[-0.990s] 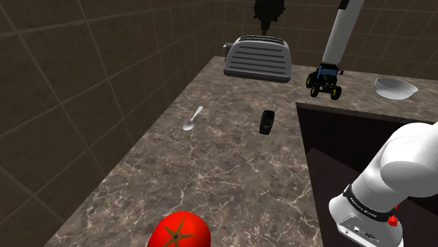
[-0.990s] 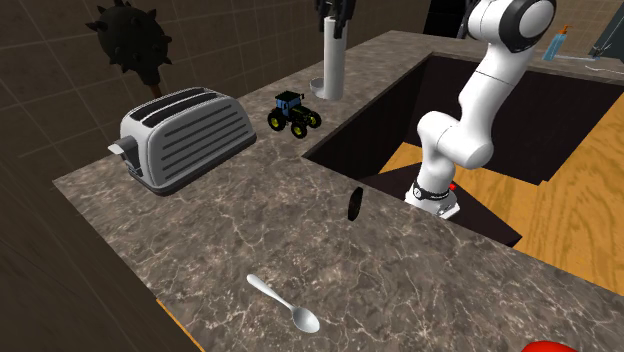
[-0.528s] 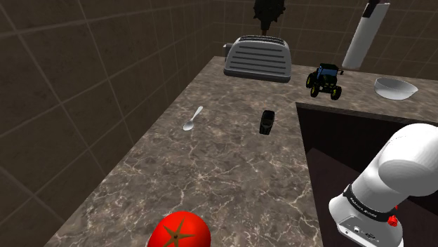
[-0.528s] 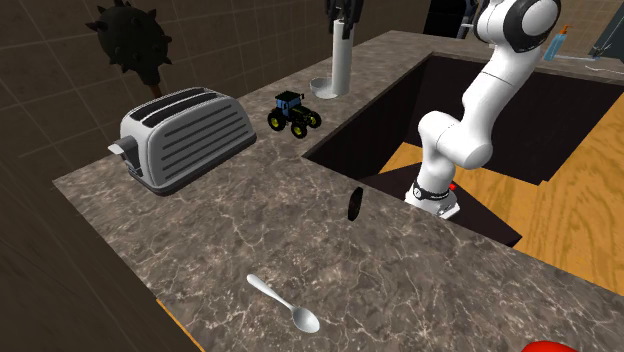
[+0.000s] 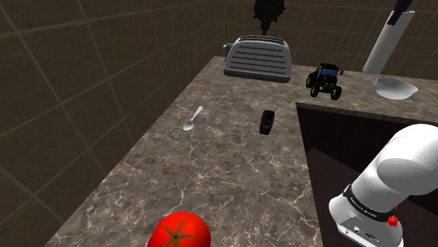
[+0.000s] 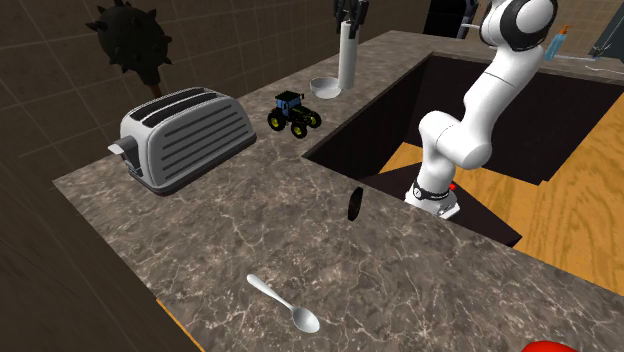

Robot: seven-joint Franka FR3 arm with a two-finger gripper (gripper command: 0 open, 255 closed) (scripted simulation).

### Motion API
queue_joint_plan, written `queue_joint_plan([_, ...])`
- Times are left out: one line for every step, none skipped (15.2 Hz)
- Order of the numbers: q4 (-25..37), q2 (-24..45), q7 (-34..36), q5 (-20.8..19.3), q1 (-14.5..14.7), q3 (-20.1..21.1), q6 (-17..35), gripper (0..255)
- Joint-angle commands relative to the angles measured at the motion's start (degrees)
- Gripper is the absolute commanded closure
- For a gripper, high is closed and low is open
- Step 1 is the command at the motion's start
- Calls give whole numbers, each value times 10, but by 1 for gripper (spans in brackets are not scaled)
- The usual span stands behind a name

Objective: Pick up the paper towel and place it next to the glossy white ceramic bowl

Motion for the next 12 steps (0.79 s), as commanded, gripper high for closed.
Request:
queue_joint_plan([-9,-5,-28,-10,-5,-24,11,255])
queue_joint_plan([-9,-5,-42,-14,-6,-37,15,255])
queue_joint_plan([-7,-3,-57,-17,-7,-51,18,255])
queue_joint_plan([-5,-1,-71,-20,-8,-65,22,255])
queue_joint_plan([-2,1,-86,-23,-8,-79,25,255])
queue_joint_plan([2,5,-101,-25,-7,-95,29,255])
queue_joint_plan([6,9,-116,-26,-6,-111,33,255])
queue_joint_plan([11,14,-132,-27,-5,-127,37,255])
queue_joint_plan([16,19,-147,-28,-3,-145,41,255])
queue_joint_plan([23,26,-163,-27,0,-164,45,255])
queue_joint_plan([30,33,-180,-26,4,-184,49,255])
queue_joint_plan([38,41,-196,-24,10,-206,53,255])
